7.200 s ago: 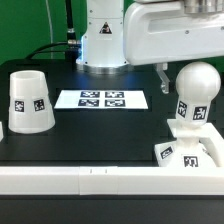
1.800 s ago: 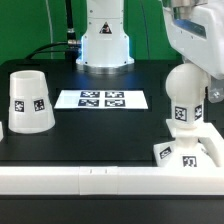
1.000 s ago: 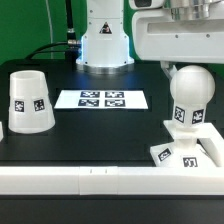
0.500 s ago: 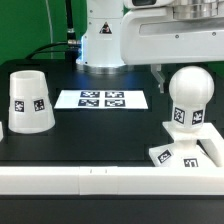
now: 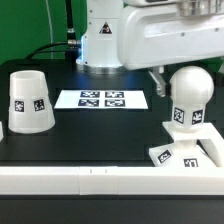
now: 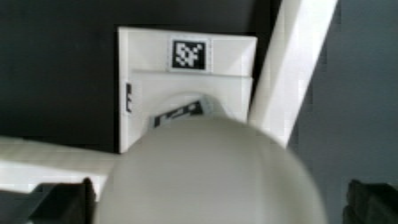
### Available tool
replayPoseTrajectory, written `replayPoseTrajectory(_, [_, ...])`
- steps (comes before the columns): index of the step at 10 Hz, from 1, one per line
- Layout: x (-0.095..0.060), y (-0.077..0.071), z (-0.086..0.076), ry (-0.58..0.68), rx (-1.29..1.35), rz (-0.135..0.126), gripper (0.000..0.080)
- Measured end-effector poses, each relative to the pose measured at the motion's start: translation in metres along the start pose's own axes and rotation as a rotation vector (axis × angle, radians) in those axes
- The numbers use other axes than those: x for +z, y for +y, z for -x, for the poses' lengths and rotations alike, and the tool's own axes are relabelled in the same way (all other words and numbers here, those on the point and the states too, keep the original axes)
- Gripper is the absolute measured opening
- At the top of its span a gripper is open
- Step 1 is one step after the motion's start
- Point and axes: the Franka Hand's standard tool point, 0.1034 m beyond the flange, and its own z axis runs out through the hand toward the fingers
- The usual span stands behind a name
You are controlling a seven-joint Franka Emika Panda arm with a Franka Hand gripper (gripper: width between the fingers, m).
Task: Assemble lamp
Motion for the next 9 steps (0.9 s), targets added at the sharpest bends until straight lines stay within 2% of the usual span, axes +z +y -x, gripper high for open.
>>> replayPoseTrajectory(3, [0.0001, 0.0018, 0.0003, -0.001, -0.205, 0.002, 0.0698])
replayPoseTrajectory(5, [-0.0006, 0.0040, -0.0019, 0.000, -0.421, 0.017, 0.0698])
replayPoseTrajectory(9, [-0.0013, 0.0021, -0.0059, -0.014, -0.777, 0.062, 0.0698])
